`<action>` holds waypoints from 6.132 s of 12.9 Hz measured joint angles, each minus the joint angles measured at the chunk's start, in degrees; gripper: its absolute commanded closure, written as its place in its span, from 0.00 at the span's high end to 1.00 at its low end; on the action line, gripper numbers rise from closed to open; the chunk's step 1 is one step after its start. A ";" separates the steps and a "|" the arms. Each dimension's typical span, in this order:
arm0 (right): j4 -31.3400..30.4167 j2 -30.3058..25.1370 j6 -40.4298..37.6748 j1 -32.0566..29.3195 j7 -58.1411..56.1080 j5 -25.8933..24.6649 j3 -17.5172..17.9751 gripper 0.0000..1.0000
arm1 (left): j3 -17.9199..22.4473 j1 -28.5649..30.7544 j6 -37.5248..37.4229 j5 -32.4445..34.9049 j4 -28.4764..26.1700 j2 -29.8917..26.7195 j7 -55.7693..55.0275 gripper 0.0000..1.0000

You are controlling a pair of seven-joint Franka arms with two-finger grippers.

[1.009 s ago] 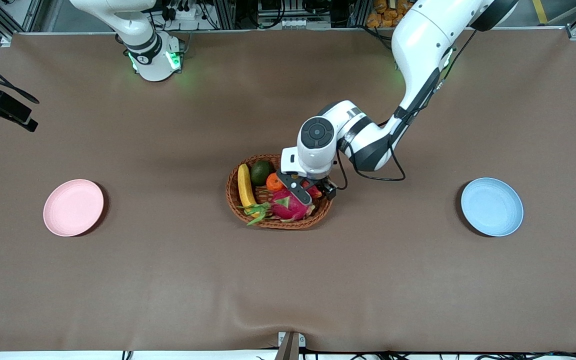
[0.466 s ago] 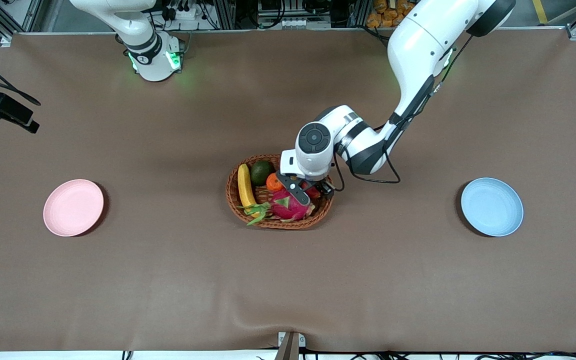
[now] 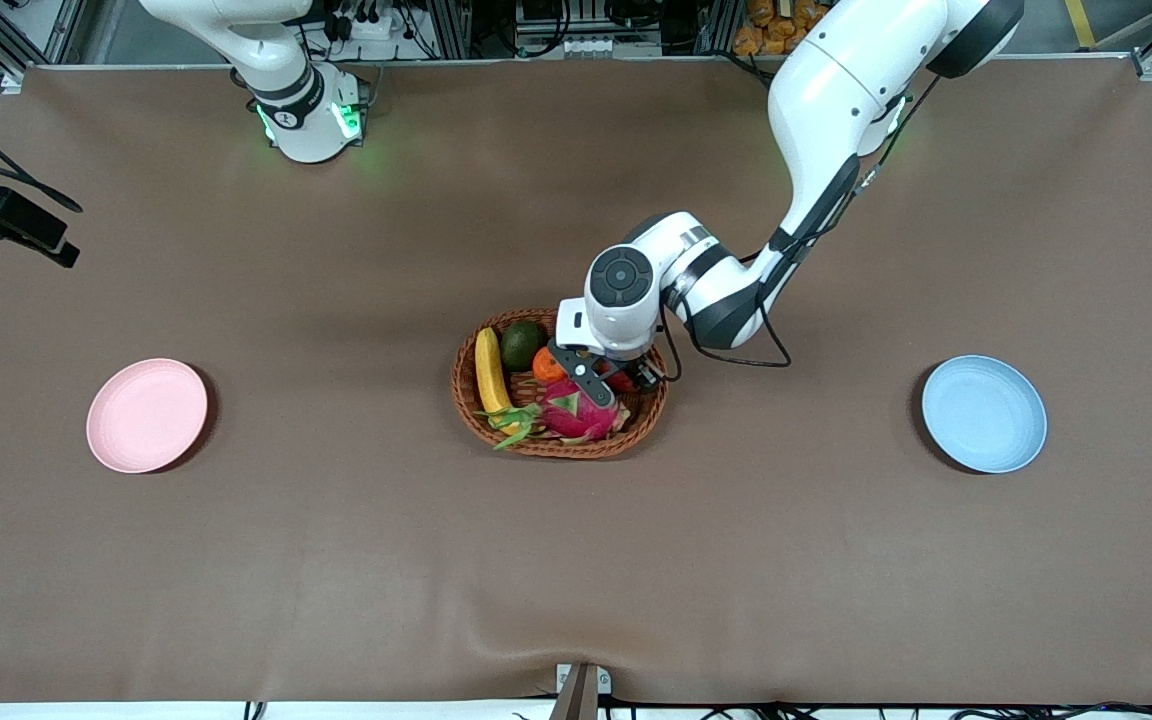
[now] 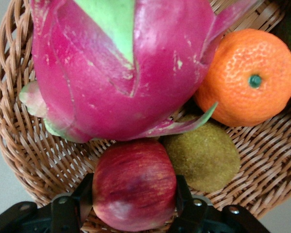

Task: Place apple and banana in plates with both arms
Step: 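Carry the apple with the left gripper to the light blue plate, then release the apple on the plate while the right gripper reaches the banana, then grasp the yellow banana with the right gripper while the left gripper withdraws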

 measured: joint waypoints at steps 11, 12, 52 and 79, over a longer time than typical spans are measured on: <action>-0.01 0.02 0.02 -0.02 0.00 0.00 -0.22 1.00 | 0.39 17.66 -24.58 -6.13 2.78 -19.58 1.88 0.00; -0.01 0.02 0.02 -0.02 0.00 0.00 -0.22 1.00 | 0.47 21.52 -25.35 -6.26 2.49 -19.64 3.75 0.00; -6.90 33.12 33.02 33.48 30.18 3.70 0.51 0.80 | -7.27 60.07 -23.50 -20.19 3.17 -12.80 29.21 1.00; 1.03 35.06 20.46 35.75 30.59 3.31 -0.74 0.00 | 18.27 20.13 -41.93 -16.60 -1.27 -46.12 -3.92 1.00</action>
